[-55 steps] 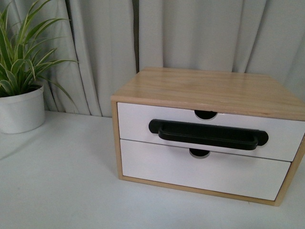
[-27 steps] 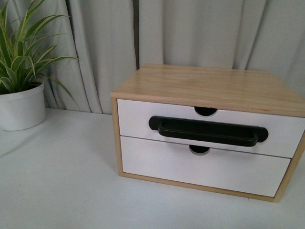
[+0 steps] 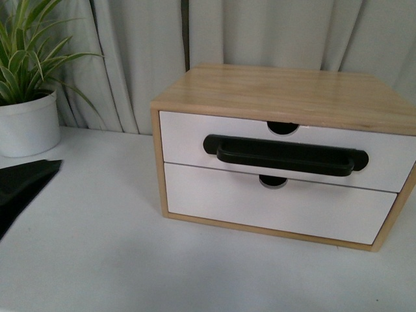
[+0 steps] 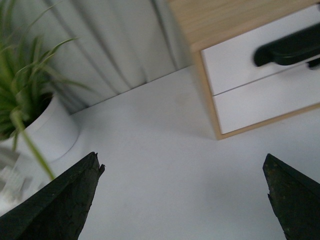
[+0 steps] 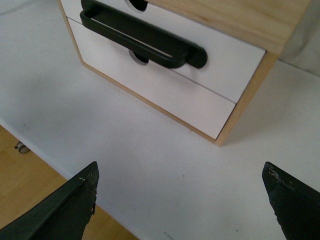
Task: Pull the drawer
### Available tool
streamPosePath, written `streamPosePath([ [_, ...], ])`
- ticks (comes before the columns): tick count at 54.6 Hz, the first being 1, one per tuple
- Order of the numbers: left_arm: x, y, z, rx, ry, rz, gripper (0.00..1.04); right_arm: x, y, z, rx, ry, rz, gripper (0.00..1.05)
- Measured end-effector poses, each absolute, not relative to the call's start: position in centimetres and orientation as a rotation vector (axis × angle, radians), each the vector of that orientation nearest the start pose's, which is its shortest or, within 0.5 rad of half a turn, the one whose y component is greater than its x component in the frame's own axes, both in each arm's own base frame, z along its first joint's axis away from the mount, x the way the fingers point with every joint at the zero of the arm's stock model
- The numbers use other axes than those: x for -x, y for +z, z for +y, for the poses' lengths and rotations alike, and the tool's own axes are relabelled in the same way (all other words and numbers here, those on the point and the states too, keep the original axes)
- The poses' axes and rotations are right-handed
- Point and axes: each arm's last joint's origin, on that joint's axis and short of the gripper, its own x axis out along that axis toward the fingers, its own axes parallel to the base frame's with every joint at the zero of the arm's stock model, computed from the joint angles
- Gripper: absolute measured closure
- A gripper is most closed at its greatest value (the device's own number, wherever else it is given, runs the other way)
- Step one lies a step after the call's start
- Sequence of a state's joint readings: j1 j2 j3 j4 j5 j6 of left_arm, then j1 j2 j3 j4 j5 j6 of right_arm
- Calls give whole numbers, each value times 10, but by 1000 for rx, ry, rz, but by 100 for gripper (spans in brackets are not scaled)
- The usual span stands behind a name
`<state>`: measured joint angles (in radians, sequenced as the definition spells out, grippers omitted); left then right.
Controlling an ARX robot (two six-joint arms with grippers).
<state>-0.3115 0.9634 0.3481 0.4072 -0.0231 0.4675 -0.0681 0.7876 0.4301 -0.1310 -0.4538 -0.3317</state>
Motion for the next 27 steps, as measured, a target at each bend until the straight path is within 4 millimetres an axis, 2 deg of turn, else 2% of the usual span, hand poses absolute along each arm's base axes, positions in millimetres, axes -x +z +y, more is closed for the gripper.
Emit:
streamPosePath([
  [6,-212,210,-76,-619,-509,163,6,-185,228,6,272,494,386,9],
  [14,-247,211,-101,-786,-729,234,6,-209,231,11,384,585,387,9],
  [18,-263,215,-114,-848,-779,237,6,-220,232,13,429,630,391,9],
  [27,-285,216,-135,-910,-841,243,6,-234,230,18,489,699,383,9],
])
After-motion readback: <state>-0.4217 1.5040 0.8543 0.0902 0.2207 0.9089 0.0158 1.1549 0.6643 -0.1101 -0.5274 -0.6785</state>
